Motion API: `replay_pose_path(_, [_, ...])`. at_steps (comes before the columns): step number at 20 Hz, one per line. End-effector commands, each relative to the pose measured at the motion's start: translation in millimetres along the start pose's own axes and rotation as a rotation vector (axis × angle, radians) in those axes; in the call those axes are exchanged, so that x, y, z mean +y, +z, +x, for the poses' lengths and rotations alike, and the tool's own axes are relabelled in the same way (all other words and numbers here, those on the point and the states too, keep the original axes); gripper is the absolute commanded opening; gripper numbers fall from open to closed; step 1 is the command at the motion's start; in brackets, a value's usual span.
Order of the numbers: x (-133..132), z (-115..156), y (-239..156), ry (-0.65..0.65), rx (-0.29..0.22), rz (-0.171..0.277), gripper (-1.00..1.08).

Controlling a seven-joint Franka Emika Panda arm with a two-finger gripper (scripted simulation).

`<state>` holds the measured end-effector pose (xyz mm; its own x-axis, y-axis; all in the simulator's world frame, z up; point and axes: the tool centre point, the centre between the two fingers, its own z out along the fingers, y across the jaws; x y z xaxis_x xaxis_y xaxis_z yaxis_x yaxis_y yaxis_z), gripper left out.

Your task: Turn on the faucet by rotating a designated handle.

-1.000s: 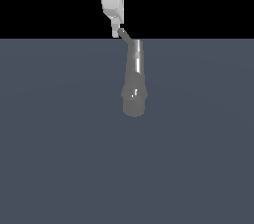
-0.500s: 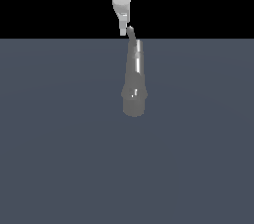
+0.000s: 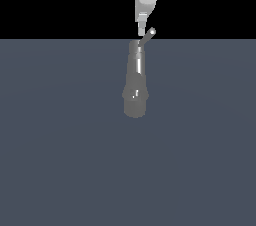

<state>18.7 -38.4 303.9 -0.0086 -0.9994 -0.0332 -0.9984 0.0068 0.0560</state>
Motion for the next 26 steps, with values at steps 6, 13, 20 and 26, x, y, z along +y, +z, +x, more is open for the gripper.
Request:
replay_pose_path(6, [-11.9,21.0,5.3,0.008,0.001,-0.001,-1.0])
replay_pose_path(13, [-24.7,45.1,11.3,0.017,0.003,-0.002,-1.0])
replay_pose_path(20, [-36.9,68.4,17.0,0.027,0.004,-0.003,-1.0])
replay_pose_path(26, [-46.8,87.8,21.7,0.035,0.006,-0.004,-1.0])
